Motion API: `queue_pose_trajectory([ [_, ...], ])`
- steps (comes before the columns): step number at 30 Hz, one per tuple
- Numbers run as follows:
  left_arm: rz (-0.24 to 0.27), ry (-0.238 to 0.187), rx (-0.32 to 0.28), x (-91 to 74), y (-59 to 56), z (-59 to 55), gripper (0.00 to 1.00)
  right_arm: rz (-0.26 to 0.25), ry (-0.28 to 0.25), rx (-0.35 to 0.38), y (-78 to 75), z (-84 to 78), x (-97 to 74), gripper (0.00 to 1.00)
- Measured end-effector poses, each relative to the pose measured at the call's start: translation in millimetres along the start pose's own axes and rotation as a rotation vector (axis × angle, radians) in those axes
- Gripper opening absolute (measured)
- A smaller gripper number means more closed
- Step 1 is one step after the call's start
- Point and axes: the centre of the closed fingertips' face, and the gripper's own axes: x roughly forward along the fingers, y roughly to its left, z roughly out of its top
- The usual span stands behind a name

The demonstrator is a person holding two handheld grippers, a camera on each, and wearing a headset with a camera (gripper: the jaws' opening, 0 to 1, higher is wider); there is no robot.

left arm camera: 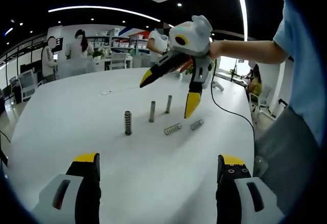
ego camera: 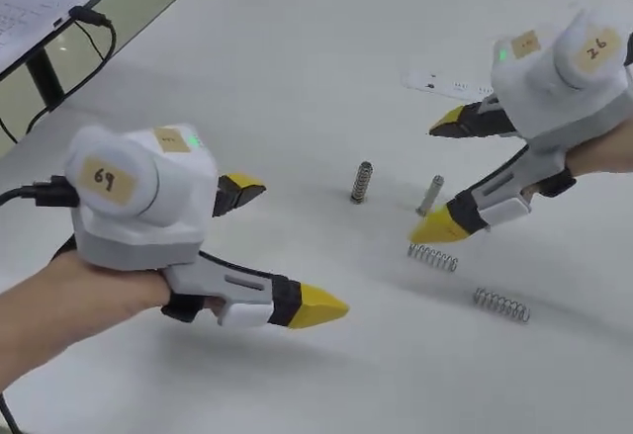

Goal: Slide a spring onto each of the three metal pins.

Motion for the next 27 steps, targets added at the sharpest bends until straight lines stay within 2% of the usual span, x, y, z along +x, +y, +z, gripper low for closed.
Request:
queue_pose_trajectory([
  [4,-0.01,0.005,0.006,0.6,0.3,1.4,0.92,-0.038,-0.006,0.022,4.4,-13.4,-12.5,0.85],
  [10,-0.02,0.009,0.017,3.7,0.9,4.7,0.92,-0.095,-0.031,0.093,9.3,-31.3,-31.0,0.85],
  [17,-0.033,0.008,0.034,10.3,-0.8,11.3,0.92,-0.152,-0.059,0.149,13.8,-44.1,-50.9,0.85],
  [27,-0.049,0.017,0.051,17.2,-4.5,12.8,0.9,-0.213,-0.089,0.257,34.2,-73.4,-71.1,0.85],
])
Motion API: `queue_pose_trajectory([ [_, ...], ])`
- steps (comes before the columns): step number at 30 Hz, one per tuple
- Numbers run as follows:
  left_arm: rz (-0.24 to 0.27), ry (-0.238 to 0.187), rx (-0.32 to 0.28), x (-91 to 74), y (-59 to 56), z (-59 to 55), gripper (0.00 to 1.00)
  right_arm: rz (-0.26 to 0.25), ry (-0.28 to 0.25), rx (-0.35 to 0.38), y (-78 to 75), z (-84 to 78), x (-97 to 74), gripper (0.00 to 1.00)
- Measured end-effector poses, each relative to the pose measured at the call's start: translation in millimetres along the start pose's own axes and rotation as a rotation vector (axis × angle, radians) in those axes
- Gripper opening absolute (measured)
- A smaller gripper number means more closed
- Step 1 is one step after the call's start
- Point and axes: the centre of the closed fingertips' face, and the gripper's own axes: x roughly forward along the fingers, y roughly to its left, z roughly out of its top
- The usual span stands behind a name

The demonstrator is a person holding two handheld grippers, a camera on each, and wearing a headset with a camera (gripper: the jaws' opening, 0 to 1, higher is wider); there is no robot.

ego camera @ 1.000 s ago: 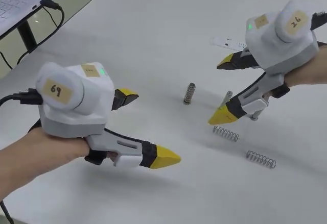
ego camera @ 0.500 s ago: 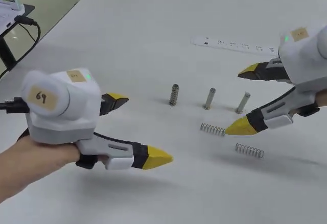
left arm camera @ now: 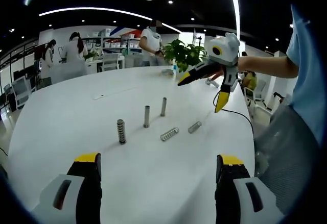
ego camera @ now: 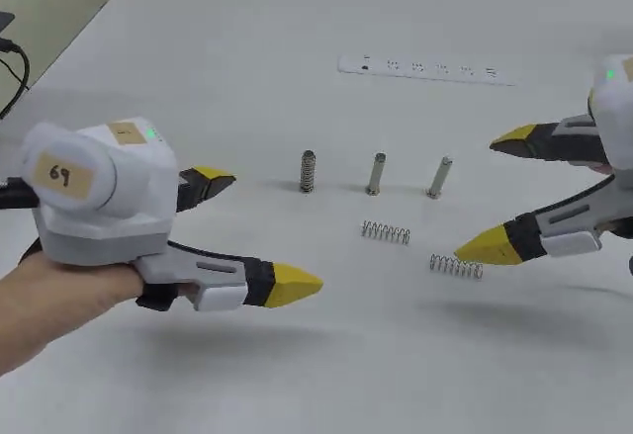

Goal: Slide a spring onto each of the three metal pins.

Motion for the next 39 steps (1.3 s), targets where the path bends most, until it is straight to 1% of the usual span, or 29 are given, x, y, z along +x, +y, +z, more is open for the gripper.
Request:
queue_pose_trajectory([
  [2,-0.005,0.005,0.003,1.1,-0.8,-0.1,0.9,-0.01,-0.005,0.04,2.3,-7.5,-4.5,0.85],
  [3,-0.006,0.006,0.005,1.4,-0.9,-0.1,0.9,-0.015,-0.006,0.047,2.4,-9.4,-5.7,0.85],
  [4,-0.009,0.008,0.005,1.9,-1.1,0.0,0.9,-0.033,-0.016,0.06,1.9,-13.0,-8.5,0.84],
  [6,-0.01,0.011,0.008,2.8,-0.7,0.2,0.9,-0.041,-0.014,0.09,4.7,-21.8,-13.1,0.84],
  [12,-0.018,0.018,0.019,5.5,-0.9,1.7,0.9,-0.087,-0.016,0.152,7.1,-40.8,-25.6,0.84],
  [15,-0.022,0.021,0.022,7.5,-1.2,2.3,0.9,-0.104,-0.02,0.175,7.8,-47.3,-31.2,0.85],
  [17,-0.027,0.027,0.025,8.8,-2.0,1.9,0.9,-0.119,-0.024,0.186,7.4,-50.5,-35.8,0.85],
  [22,-0.044,0.036,0.04,13.3,-4.7,2.4,0.89,-0.138,-0.033,0.213,7.1,-56.1,-45.4,0.85],
  [28,-0.072,0.053,0.065,22.1,-7.1,3.4,0.86,-0.161,-0.038,0.231,4.3,-61.3,-52.9,0.85],
  [30,-0.08,0.055,0.071,25.1,-7.6,3.9,0.85,-0.172,-0.048,0.244,2.9,-61.4,-55.0,0.85],
  [39,-0.124,0.072,0.097,40.5,-10.1,2.7,0.81,-0.176,-0.053,0.263,6.4,-64.1,-56.4,0.84],
])
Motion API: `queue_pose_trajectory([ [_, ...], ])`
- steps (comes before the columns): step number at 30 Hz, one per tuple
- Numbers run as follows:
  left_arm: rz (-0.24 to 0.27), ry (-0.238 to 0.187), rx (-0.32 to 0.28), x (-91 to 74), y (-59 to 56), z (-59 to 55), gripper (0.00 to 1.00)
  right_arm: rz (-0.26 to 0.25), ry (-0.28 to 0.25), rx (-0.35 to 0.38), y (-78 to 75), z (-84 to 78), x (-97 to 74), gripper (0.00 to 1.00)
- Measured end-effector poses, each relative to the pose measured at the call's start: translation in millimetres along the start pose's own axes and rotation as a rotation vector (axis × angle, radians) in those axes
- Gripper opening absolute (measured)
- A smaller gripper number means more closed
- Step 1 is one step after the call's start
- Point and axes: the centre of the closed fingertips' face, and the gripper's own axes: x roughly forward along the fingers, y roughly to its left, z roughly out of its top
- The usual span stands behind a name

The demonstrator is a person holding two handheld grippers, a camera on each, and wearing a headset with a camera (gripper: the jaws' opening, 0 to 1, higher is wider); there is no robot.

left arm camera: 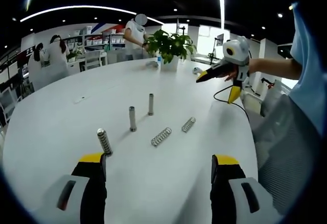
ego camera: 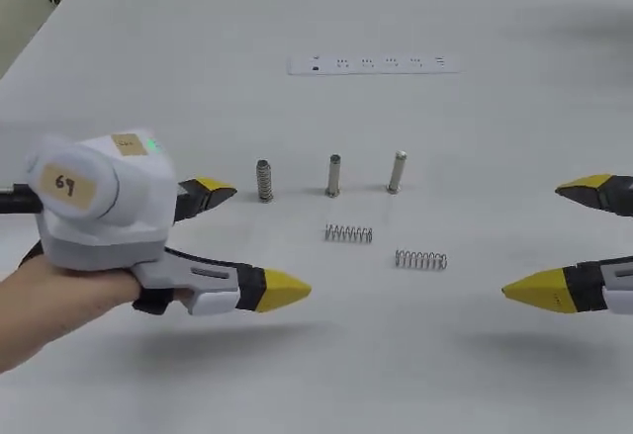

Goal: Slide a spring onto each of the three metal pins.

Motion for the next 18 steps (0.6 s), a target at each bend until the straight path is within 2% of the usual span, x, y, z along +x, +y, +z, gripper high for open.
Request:
queue_pose_trajectory([
  [11,-0.06,0.006,0.044,17.1,-0.5,1.2,0.7,0.001,-0.003,0.01,6.0,-2.7,-3.5,0.84],
  [18,-0.099,0.025,0.097,32.6,-0.3,-1.8,0.49,0.001,-0.006,0.008,10.6,-2.7,-4.4,0.84],
])
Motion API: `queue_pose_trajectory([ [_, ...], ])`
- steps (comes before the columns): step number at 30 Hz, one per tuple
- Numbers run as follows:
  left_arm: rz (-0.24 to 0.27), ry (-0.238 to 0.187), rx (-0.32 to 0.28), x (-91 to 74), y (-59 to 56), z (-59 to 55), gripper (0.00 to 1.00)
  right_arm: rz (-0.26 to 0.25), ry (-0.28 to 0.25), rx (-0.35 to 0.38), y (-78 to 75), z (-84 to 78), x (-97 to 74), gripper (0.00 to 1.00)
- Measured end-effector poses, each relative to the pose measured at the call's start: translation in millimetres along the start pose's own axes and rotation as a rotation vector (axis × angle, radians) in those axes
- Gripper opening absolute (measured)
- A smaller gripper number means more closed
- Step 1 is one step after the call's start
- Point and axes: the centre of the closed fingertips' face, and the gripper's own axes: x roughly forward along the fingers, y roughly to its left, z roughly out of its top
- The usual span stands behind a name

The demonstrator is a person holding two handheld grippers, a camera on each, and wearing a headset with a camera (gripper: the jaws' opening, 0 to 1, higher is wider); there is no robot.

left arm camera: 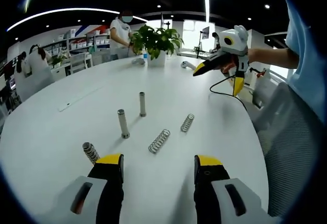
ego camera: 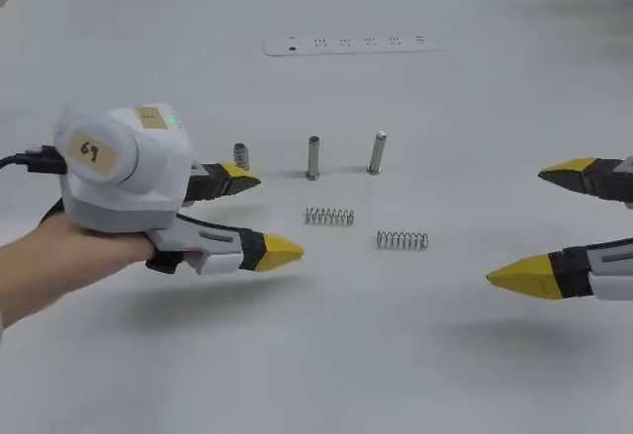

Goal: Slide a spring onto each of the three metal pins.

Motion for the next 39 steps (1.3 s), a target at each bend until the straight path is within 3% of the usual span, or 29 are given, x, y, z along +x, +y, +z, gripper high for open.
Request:
queue_pose_trajectory([
  [5,-0.021,0.01,0.014,11.0,2.0,-2.7,0.35,0.004,0.006,0.003,2.8,-4.1,0.4,0.83],
  [12,-0.036,0.044,0.032,28.7,5.6,-8.7,0.27,0.002,0.006,0.016,4.5,-7.5,-1.9,0.83],
  [21,-0.074,0.055,0.068,44.2,1.4,-4.4,0.16,0.001,0.012,0.032,6.4,-12.5,-4.0,0.83],
  [39,-0.093,0.075,0.124,50.4,1.9,-3.7,0.05,0.003,0.012,0.046,7.2,-15.6,-5.1,0.82],
])
